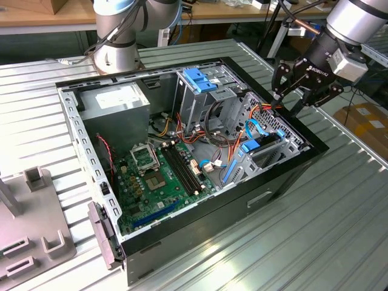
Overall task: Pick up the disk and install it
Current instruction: 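Insert the second disk wire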
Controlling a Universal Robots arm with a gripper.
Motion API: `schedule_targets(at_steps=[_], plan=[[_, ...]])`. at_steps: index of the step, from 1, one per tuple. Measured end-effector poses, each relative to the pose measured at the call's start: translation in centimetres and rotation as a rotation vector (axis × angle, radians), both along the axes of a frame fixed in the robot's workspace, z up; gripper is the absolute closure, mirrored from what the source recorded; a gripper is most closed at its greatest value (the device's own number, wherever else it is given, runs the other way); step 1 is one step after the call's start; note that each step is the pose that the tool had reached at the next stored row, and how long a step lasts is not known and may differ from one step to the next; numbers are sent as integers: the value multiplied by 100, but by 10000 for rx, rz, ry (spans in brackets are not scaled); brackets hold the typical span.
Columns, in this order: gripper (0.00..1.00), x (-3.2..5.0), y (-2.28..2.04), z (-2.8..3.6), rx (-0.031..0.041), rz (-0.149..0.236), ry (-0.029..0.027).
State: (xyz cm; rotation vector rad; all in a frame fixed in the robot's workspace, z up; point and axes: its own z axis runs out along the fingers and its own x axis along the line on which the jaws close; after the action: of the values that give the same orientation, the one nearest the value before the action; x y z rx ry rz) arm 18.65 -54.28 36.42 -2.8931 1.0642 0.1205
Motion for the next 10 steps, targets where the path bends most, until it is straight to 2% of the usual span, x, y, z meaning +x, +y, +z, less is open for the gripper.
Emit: schedule_targets(at_steps=[2, 3, 4, 6, 8, 10], plan=[[46, 0, 0, 0, 0, 2, -2], [46, 0, 1, -1, 4, 11, -47], [46, 1, 1, 0, 6, 58, -225], [46, 0, 0, -1, 20, 214, -669], [46, 0, 0, -2, 30, 315, -762], [46, 0, 0, -2, 41, 717, -899]])
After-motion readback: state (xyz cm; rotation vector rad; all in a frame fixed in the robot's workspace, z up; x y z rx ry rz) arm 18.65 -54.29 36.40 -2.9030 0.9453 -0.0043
